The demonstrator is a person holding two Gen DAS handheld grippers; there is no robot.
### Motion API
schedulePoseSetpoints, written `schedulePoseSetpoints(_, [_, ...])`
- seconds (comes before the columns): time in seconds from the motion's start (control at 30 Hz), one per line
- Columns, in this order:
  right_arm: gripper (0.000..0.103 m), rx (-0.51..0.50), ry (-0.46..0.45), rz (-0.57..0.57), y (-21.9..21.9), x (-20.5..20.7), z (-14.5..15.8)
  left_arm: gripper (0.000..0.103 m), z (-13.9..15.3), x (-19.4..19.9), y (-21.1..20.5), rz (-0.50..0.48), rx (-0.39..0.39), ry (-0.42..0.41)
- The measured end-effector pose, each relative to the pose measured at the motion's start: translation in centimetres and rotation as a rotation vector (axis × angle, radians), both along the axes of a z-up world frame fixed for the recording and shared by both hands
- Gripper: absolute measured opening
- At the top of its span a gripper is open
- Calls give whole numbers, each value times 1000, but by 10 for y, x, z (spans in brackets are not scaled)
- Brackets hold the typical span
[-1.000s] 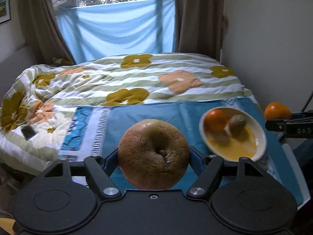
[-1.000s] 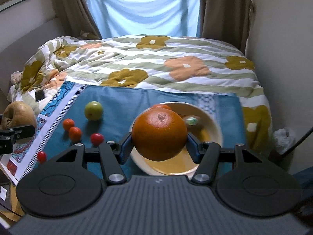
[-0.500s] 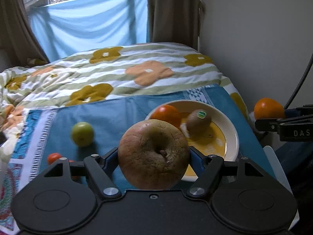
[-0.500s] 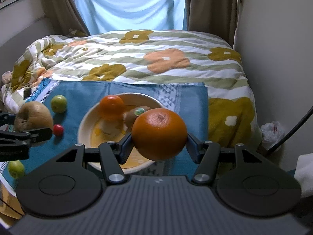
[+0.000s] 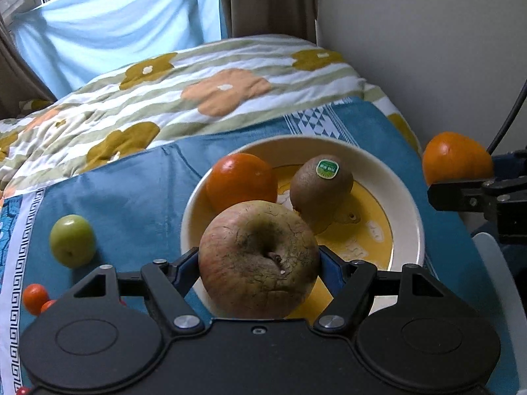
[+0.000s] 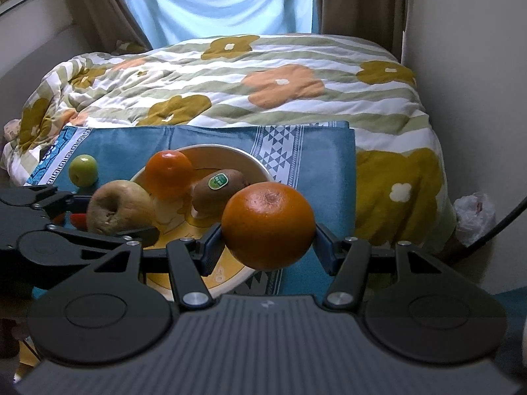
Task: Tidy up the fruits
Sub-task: 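Carry both fruits to the bowl while the left tool releases the apple inside, then lower the orange into the bowl beside the kiwi and open the right tool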
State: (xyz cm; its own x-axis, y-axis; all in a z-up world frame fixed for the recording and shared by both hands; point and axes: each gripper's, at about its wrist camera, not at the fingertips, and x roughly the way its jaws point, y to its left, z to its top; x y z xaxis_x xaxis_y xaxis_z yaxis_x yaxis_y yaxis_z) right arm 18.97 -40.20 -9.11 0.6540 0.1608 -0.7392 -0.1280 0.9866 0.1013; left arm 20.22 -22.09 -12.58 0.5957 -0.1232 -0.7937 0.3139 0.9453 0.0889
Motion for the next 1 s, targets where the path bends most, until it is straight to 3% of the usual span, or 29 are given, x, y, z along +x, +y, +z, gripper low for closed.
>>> schedulePoseSetpoints(0.17, [73,2,8,0,-1,6,-5,78,-8,7,-4,-7,2,24])
schedulePoseSetpoints(0.2, [73,2,8,-1,-1,7,-5,82,-6,6,-5,-10,9,5])
schedulePoseSetpoints(0.23, [73,1,8,-3,-2,7,-5,93,-2,3,-5,-12,14,-19])
schedulePoseSetpoints(0.3, [73,1,9,-5,-3,7,-5,102,6,-2,-4,-9,6,-50])
schedulePoseSetpoints(0.67, [73,-16,11,37,2,9,-4,102,35,-26,27,64,-33,-84])
schedulePoseSetpoints(0.8, [73,-54,2,139,12,14,-9,102,44,-33,40,95,-59,-78])
schedulePoseSetpoints(1.0, [73,-103,-8,285,36,19,-28,102,49,-45,52,133,-22,-103])
